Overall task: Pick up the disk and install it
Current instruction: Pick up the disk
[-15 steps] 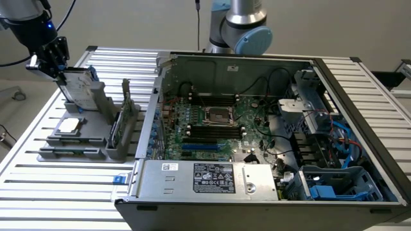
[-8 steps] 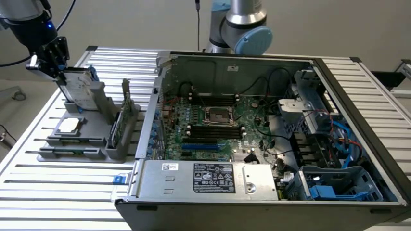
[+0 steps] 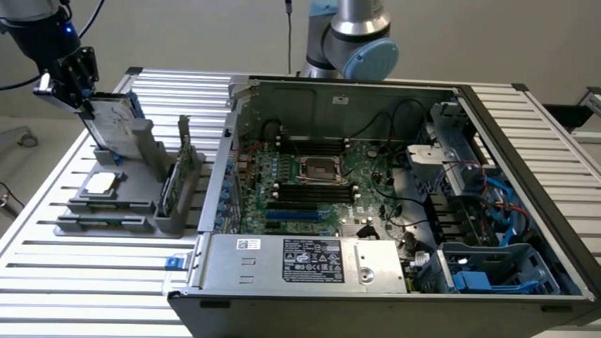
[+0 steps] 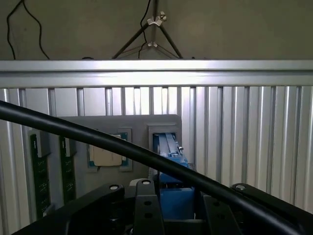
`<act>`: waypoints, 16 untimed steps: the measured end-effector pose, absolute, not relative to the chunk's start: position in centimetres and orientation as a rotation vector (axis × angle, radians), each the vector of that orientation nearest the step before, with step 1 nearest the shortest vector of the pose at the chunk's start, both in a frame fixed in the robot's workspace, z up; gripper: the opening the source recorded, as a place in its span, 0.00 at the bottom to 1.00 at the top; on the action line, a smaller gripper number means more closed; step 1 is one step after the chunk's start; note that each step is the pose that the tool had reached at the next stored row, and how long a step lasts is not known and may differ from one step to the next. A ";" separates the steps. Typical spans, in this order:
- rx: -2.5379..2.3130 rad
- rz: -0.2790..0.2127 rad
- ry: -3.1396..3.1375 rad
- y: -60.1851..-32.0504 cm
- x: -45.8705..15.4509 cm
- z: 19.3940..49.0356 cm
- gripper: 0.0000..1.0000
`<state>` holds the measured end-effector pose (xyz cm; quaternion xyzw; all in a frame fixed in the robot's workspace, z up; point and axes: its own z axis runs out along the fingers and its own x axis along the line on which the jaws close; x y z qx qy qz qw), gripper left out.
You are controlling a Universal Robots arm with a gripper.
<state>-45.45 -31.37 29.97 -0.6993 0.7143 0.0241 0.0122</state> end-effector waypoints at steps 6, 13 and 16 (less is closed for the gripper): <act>-2.180 0.076 2.227 -31.4 -45.2 32.7 0.33; -2.180 0.076 2.227 -31.4 -44.8 35.9 0.33; -2.180 0.076 2.228 -31.4 -44.7 37.2 0.33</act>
